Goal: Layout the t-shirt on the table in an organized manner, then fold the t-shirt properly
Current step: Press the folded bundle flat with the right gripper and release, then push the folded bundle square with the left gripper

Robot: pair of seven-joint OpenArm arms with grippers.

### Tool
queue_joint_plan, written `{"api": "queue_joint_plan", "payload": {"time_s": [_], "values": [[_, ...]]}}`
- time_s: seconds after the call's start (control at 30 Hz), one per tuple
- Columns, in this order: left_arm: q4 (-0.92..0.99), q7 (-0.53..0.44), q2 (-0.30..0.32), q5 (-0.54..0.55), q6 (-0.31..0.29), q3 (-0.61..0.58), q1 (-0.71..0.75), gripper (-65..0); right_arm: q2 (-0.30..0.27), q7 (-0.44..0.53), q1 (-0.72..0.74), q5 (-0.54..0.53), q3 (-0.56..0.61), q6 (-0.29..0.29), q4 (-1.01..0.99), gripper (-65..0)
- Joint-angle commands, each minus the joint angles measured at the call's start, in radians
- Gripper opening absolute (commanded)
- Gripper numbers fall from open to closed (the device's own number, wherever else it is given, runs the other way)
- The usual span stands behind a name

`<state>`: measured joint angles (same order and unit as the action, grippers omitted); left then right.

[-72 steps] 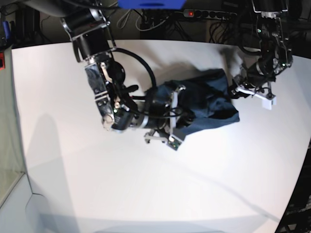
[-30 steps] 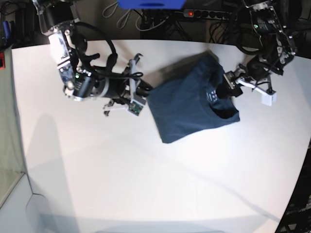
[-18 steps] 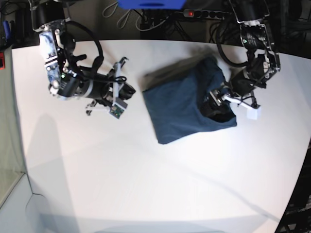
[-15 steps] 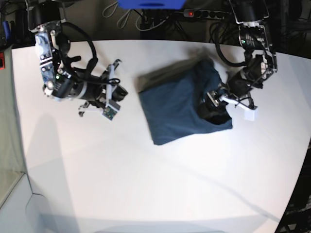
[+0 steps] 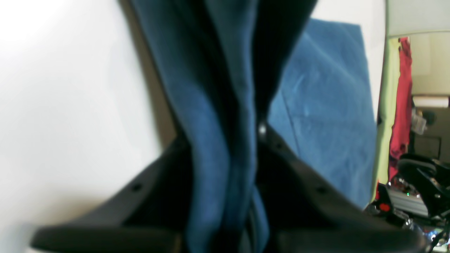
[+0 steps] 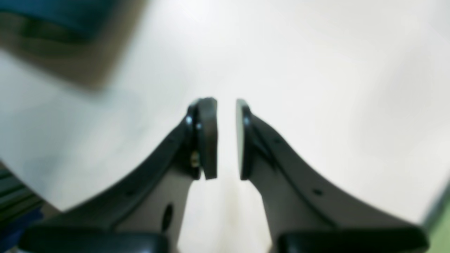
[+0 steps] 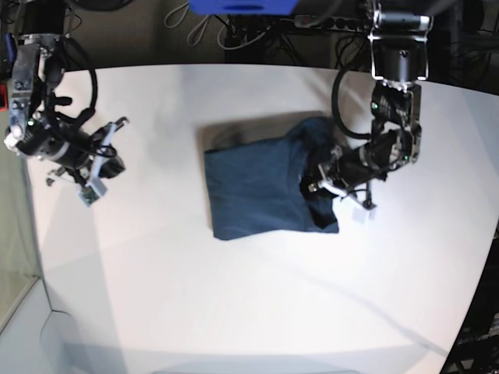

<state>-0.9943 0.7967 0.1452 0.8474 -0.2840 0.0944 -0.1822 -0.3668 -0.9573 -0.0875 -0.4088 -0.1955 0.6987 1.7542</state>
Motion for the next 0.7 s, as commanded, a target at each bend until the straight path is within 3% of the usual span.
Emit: {"api": "queue_joint_plan", "payload": {"time_s": [0.0, 0.33, 0.53, 0.67], "values": [[0.068, 0.080, 0.000, -0.056, 0.058, -0.069, -0.004, -63.7, -0.014, 0.021, -0.008, -0.014, -0.045, -0.001, 0.017, -56.9], [0.116, 0.082, 0.066, -0.083, 0.052, -0.609, -0.297, -64.8, -0.033, 0.024, -0.126, -0.014, -0.342, -0.001, 0.017, -56.9], [0.117, 0.073, 0.052, -0.216, -0.064, -0.915, -0.463, -64.8, -0.030, 0.025, -0.196, -0.015, -0.430, -0.001, 0.017, -56.9], [0.116, 0.034, 0.003, -0.363, -0.134, -0.979, -0.509, -64.8, -0.024, 0.025, -0.235, -0.017, -0.474, -0.001, 0.042, -56.9]]}}
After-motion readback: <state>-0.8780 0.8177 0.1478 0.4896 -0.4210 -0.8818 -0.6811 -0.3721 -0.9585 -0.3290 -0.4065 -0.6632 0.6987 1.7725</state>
